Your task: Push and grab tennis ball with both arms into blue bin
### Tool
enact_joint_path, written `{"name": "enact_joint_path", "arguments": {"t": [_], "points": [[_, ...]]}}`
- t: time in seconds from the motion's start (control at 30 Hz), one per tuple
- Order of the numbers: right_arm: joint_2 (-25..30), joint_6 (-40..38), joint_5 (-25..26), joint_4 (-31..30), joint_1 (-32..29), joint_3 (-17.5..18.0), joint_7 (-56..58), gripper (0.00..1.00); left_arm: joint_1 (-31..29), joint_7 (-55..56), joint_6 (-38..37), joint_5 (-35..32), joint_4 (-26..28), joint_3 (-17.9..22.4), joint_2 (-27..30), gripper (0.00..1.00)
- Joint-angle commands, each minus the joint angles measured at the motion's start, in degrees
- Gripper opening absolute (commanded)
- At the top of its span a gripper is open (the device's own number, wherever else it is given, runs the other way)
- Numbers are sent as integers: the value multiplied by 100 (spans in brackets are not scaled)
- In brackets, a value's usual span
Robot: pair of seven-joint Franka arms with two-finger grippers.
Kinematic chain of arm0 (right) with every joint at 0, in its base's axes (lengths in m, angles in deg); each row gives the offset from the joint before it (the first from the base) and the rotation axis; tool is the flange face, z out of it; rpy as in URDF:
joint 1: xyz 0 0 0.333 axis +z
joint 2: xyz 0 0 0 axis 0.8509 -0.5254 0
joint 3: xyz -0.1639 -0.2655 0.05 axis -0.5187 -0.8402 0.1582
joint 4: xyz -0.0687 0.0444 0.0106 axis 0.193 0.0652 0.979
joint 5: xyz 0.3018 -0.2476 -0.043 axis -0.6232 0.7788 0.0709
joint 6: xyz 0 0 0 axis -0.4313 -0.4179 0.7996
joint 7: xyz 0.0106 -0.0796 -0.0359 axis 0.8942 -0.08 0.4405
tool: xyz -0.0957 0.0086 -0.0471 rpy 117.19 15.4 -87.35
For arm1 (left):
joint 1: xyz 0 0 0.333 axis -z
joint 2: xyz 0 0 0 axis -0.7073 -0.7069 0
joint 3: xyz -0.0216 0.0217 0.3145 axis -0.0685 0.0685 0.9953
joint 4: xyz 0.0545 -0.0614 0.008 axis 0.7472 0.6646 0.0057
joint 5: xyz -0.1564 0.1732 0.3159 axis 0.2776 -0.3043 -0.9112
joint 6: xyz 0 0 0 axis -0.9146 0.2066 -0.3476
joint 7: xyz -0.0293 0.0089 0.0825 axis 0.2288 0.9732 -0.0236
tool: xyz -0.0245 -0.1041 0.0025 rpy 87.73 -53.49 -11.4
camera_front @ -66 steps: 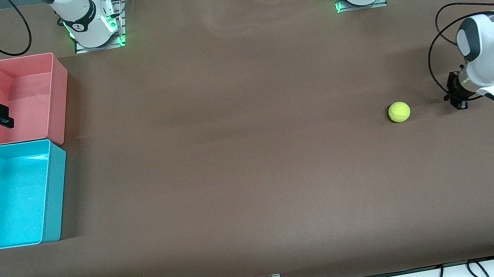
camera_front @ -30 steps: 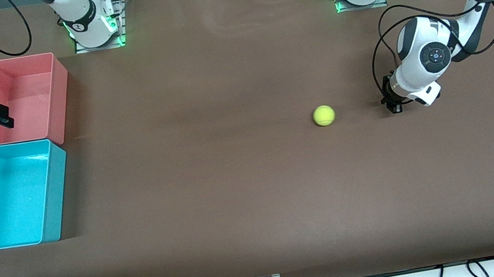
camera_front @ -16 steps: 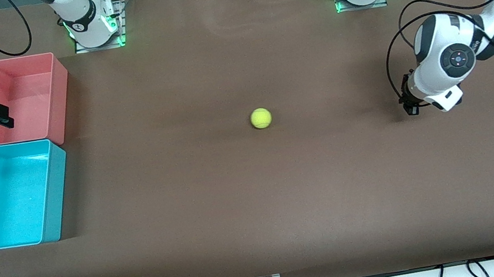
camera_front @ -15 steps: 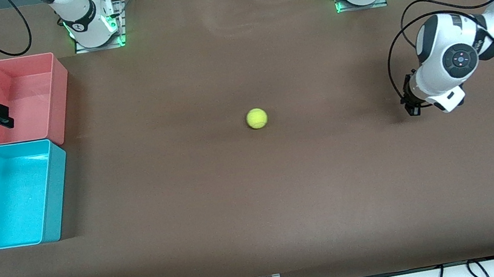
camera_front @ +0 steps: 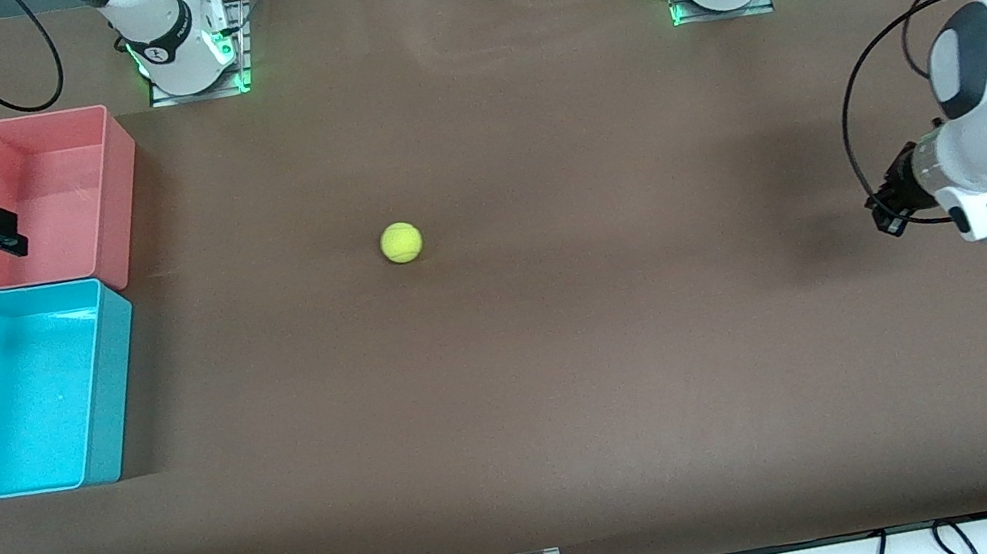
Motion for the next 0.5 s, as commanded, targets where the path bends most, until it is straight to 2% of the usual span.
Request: {"name": "enact_joint_path", "arguments": {"t": [0.0,0.47], "points": [[-57,-79,7,129,21,13,-76,100,-3,-1118,-471,136,-528,-31,-14,0],[-101,-70,-1,68,-5,4,-68,100,67,-3306,-1104,118,-1521,-48,-14,4]]}}
